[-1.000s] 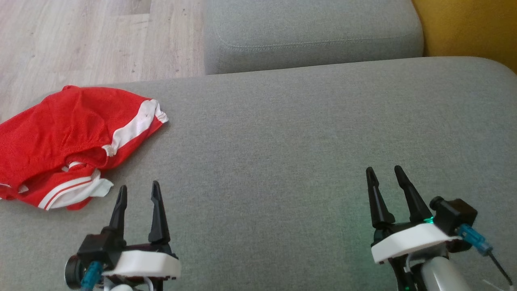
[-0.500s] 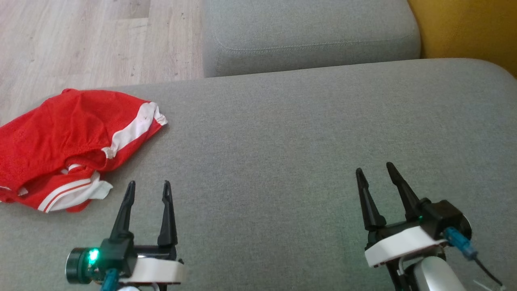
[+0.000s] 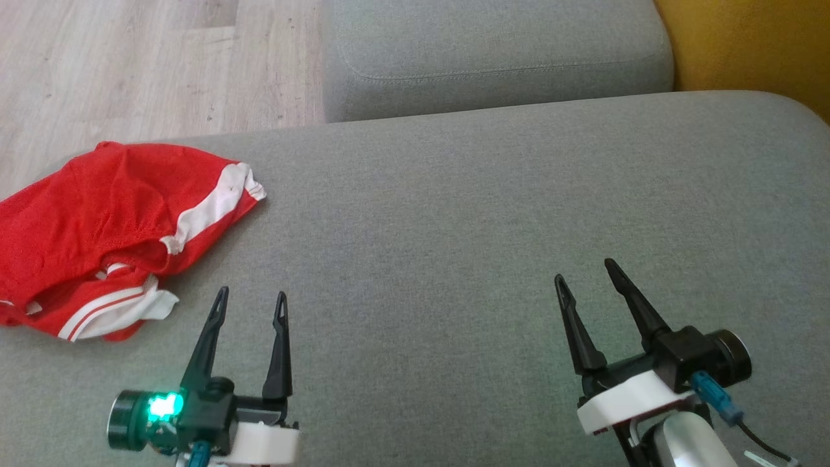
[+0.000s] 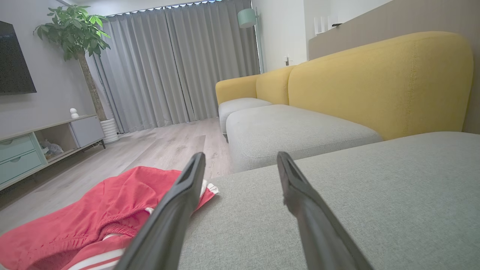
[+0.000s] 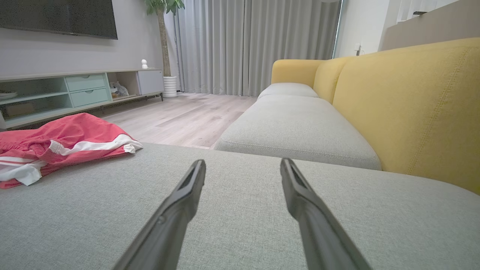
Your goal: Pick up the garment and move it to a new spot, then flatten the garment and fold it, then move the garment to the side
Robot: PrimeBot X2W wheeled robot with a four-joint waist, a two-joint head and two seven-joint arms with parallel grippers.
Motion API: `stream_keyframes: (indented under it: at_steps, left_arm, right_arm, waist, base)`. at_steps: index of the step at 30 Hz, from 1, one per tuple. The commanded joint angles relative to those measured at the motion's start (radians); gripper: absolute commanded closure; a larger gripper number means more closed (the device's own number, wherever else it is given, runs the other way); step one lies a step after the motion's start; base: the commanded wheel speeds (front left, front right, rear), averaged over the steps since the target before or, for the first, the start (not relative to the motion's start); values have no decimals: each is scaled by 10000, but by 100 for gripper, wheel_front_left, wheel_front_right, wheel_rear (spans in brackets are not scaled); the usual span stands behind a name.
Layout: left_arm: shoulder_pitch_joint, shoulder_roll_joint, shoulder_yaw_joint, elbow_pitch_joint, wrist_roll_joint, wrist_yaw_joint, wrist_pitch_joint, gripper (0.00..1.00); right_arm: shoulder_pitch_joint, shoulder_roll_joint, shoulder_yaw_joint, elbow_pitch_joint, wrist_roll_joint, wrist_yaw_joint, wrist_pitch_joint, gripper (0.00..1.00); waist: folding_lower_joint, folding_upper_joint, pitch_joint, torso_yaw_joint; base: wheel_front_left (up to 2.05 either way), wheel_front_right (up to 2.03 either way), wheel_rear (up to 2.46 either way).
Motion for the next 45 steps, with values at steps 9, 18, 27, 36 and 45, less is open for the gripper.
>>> stream_keyframes:
  at_steps: [9,18,27,36,45]
  left_arm:
    - [-252,-47,428,-146,70,-87,-95,0]
    - [-234,-223,646,-13,10,-139,-95,0]
    - [34,-298,1099,-5,-49,-197,-95,0]
    - [142,-430,1643,-288,-105,-114,-95,0]
    - [-1936,-452,2222,-656,-84,-329,-95,0]
  right_arm:
    - [-423,-85,127,-314,-81,-7,-109,0]
    - [-222,-85,-48,-249,-193,-7,-109,0]
    - [-64,-85,-3,-236,-214,-7,-109,0]
    - [-141,-85,83,-248,-481,-7,-109,0]
    - [-860,-547,-153,-400,-1265,-7,-109,0]
  waist:
    - [0,0,-31,272]
    - [0,0,-42,1787]
    - [0,0,17,3906]
    - [0,0,630,4729]
    - [0,0,2639,4478]
  base:
    - [0,0,0]
    - [0,0,0]
    - [0,0,0]
    - [0,0,0]
    - [0,0,0]
